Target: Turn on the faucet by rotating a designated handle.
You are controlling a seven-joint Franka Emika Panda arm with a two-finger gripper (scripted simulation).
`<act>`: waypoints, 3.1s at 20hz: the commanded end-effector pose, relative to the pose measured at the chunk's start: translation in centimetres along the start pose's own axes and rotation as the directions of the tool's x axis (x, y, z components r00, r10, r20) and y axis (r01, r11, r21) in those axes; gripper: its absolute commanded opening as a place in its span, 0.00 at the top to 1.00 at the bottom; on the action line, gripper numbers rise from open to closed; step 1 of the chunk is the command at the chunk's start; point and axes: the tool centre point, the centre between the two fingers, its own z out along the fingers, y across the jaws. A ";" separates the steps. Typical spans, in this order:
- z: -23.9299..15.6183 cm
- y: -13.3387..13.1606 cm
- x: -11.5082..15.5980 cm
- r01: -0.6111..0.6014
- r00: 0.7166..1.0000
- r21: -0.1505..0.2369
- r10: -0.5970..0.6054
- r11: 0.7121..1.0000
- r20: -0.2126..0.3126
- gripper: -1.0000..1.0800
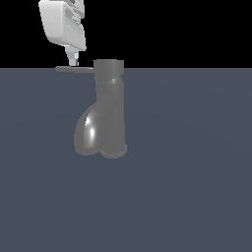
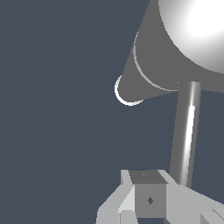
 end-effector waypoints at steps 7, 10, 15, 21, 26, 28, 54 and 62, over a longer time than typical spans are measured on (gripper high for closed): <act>1.4 -1.1 -1.2 -0.094 0.995 0.020 0.094 0.995 -0.025 1.00; 1.5 -1.3 -1.3 -0.106 0.994 0.023 0.106 0.994 -0.028 1.00; 1.6 -1.3 -1.3 -0.108 0.994 0.023 0.109 0.994 -0.029 1.00; 1.6 0.0 -1.4 -0.107 0.994 0.023 0.107 0.994 -0.029 1.00; 1.7 1.2 -1.5 -0.107 0.994 0.023 0.107 0.994 -0.029 1.00; 1.7 1.7 -1.5 -0.107 0.994 0.023 0.107 0.994 -0.029 1.00; 1.8 8.5 -1.7 -0.108 0.994 0.023 0.108 0.994 -0.029 1.00; 1.8 9.5 -0.6 -0.110 0.993 0.026 0.111 0.994 -0.029 1.00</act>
